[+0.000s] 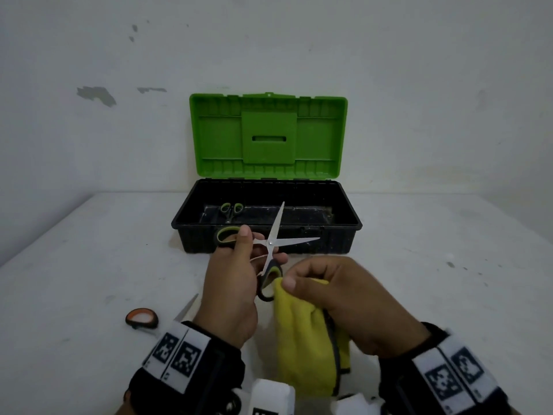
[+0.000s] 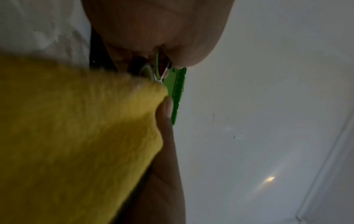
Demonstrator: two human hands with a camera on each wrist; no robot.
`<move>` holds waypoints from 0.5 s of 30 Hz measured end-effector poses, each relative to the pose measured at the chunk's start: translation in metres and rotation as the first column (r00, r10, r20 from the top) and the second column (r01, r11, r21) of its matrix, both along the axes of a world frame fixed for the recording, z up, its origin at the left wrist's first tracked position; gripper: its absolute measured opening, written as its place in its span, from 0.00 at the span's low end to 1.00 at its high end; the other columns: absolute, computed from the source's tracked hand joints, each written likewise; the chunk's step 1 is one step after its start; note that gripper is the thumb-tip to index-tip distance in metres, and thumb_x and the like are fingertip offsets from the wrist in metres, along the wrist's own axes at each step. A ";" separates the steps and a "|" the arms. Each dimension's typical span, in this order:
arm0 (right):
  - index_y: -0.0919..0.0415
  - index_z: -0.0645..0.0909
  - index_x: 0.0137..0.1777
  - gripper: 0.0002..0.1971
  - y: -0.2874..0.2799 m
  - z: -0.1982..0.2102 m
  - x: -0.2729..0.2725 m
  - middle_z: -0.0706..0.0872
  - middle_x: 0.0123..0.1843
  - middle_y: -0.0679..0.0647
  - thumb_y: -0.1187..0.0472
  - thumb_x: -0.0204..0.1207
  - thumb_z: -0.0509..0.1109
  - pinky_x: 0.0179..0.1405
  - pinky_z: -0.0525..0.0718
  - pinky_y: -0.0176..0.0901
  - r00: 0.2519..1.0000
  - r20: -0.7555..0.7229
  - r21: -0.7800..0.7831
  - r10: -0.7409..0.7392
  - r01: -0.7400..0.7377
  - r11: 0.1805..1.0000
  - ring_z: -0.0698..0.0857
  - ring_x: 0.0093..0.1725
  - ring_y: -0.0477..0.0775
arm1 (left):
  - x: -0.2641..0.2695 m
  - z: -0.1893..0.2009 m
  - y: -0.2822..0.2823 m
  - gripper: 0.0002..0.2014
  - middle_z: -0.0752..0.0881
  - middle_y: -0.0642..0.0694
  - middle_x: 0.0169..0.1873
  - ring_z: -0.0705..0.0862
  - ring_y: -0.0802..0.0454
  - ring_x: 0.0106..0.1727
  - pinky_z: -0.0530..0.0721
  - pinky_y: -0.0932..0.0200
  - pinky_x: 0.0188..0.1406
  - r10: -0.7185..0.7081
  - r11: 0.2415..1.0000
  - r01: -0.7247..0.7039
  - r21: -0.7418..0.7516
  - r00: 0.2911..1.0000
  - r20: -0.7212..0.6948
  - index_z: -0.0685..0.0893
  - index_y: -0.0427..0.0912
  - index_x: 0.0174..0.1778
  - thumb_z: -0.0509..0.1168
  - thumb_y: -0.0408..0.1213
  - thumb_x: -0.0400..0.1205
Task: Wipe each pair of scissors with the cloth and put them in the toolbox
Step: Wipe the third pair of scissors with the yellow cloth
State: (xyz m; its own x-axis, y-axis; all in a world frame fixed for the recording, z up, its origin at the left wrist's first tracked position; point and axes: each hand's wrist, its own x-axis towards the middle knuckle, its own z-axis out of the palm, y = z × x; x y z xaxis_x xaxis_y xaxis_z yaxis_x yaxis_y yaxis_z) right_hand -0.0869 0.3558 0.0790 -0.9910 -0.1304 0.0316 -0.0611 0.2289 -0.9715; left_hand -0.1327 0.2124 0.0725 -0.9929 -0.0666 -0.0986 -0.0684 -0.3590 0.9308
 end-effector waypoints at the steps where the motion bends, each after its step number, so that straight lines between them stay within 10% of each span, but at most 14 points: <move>1: 0.54 0.91 0.40 0.04 0.006 0.004 0.002 0.92 0.39 0.50 0.56 0.74 0.77 0.44 0.86 0.39 0.999 -0.023 0.036 -0.037 0.038 0.999 0.89 0.40 0.44 | 0.000 0.000 -0.002 0.18 0.91 0.37 0.34 0.90 0.46 0.35 0.84 0.46 0.43 0.016 1.000 -0.016 -0.020 1.000 -0.010 0.83 0.37 0.47 0.56 0.48 0.89; 7: 0.47 0.90 0.37 0.03 0.045 0.035 0.002 0.89 0.35 0.39 0.52 0.72 0.78 0.32 0.77 0.26 0.885 -0.373 0.211 -0.278 0.373 0.903 0.85 0.34 0.37 | 0.006 0.003 -0.004 0.16 0.90 0.42 0.30 0.88 0.51 0.33 0.80 0.50 0.43 -0.009 0.989 -0.002 -0.145 0.997 -0.075 0.85 0.42 0.45 0.58 0.46 0.89; 12: 0.43 0.88 0.41 0.02 0.024 0.037 -0.008 0.88 0.40 0.38 0.52 0.73 0.77 0.39 0.75 0.22 0.805 -0.581 0.384 -0.118 0.400 0.832 0.83 0.44 0.36 | 0.016 0.003 0.007 0.17 0.91 0.41 0.33 0.90 0.49 0.33 0.81 0.55 0.35 -0.031 0.975 -0.006 -0.222 0.986 -0.164 0.85 0.40 0.46 0.58 0.49 0.88; 15: 0.47 0.89 0.46 0.02 0.008 0.022 -0.016 0.86 0.45 0.41 0.54 0.76 0.75 0.48 0.83 0.42 0.754 -0.656 0.456 -0.002 0.399 0.795 0.83 0.46 0.41 | 0.020 0.003 0.007 0.17 0.91 0.42 0.33 0.89 0.52 0.29 0.83 0.66 0.26 -0.008 0.967 -0.055 -0.250 0.970 -0.243 0.86 0.38 0.44 0.59 0.47 0.87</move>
